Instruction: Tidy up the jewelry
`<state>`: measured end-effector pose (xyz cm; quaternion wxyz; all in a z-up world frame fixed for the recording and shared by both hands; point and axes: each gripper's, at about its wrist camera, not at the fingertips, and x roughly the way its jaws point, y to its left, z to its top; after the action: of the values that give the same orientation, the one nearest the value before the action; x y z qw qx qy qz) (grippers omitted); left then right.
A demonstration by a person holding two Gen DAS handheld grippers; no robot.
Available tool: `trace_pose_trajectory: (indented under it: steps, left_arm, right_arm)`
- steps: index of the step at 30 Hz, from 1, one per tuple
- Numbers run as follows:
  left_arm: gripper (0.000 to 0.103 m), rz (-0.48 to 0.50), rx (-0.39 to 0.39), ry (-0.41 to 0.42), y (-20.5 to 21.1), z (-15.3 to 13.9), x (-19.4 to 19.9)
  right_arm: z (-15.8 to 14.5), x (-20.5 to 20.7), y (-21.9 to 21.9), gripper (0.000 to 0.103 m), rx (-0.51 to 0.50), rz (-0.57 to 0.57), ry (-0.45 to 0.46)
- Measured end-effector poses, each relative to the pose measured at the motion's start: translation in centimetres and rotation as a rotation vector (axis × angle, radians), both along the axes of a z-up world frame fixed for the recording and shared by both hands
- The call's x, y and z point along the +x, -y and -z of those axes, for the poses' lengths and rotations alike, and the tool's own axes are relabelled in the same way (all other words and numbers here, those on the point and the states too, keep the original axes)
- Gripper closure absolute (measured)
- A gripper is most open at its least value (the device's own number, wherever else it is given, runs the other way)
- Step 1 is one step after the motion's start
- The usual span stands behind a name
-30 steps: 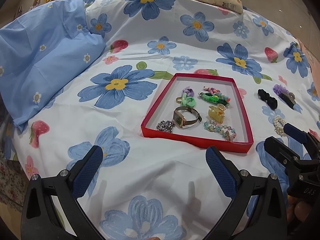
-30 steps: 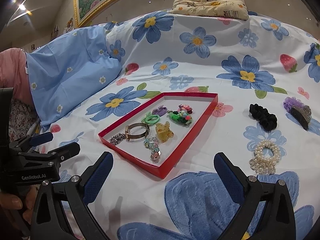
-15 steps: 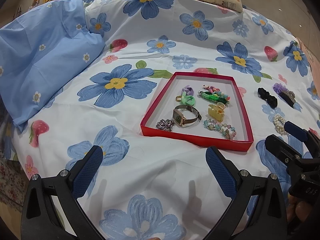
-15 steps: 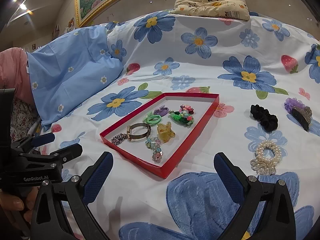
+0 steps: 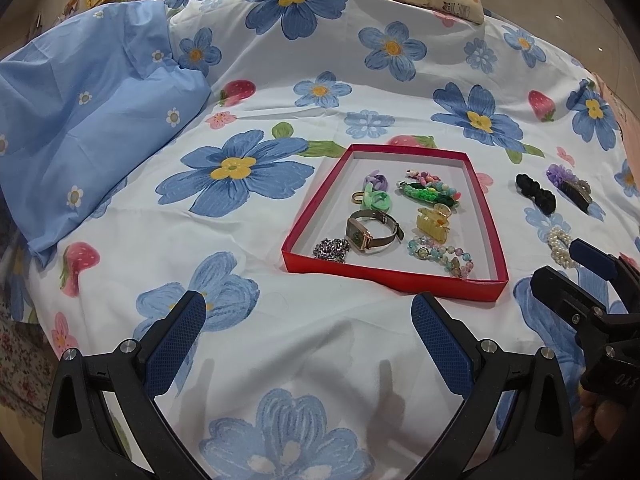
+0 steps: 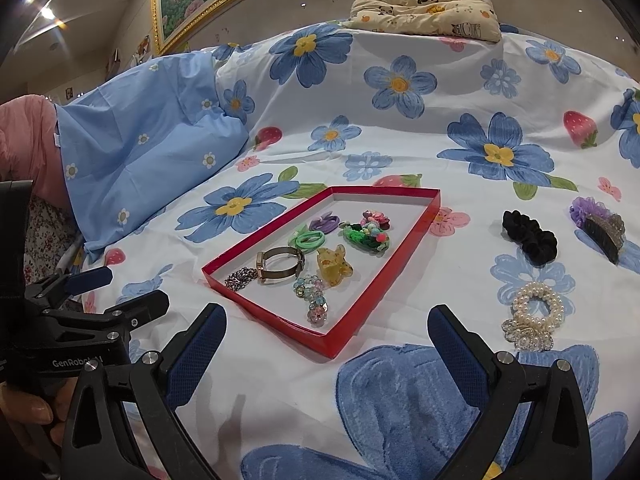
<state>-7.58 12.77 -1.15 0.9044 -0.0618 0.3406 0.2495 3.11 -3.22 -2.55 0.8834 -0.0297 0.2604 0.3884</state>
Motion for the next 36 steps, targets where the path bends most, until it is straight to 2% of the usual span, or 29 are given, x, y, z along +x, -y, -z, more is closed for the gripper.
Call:
trace_pose_trajectory:
  steps: [29,36]
  left_arm:
    - [0.000,0.013,-0.011,-0.007,0.0,0.4,0.2]
    - [0.000,0.034,-0.033,-0.011,-0.2,0.5,1.3]
  right_arm:
    - [0.1,0.0,-0.3,0.001,-0.001,-0.005,-0.002]
    - [0.0,0.2,-0.3,0.001,-0.002,-0.001,-0.004]
